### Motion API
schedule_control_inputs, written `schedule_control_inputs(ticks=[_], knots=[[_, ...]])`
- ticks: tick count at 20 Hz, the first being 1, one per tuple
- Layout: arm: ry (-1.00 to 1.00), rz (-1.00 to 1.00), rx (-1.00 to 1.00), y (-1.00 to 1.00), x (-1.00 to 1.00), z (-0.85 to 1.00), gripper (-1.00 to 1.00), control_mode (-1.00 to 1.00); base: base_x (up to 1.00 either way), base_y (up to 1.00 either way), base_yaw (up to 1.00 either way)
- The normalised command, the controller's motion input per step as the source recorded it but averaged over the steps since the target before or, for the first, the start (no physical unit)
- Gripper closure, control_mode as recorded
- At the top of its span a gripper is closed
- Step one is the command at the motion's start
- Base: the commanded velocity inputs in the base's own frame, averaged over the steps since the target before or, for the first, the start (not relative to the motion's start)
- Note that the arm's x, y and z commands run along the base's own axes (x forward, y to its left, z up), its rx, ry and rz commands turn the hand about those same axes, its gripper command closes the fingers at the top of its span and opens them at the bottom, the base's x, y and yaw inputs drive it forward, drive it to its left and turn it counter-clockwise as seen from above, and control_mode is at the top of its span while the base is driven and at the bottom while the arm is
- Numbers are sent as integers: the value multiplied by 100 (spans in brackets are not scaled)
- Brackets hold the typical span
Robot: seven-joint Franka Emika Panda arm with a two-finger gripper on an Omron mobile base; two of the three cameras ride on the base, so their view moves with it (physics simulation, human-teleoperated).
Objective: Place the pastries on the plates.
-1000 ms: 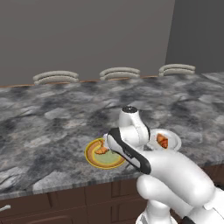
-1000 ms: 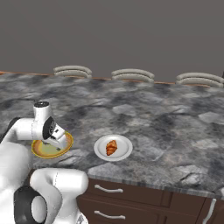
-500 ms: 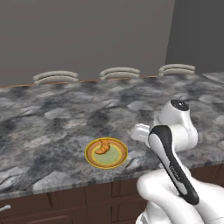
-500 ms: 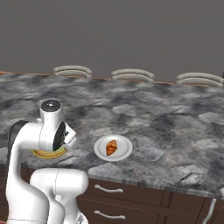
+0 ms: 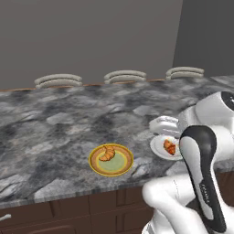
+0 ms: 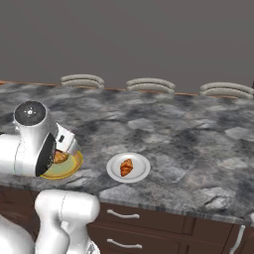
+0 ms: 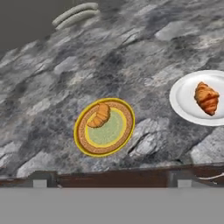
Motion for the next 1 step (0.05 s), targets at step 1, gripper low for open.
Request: schedule_control_inputs(ticks=[1], knots=[[-100,0,23,9,-89,0,-100,-100,0,0,0]])
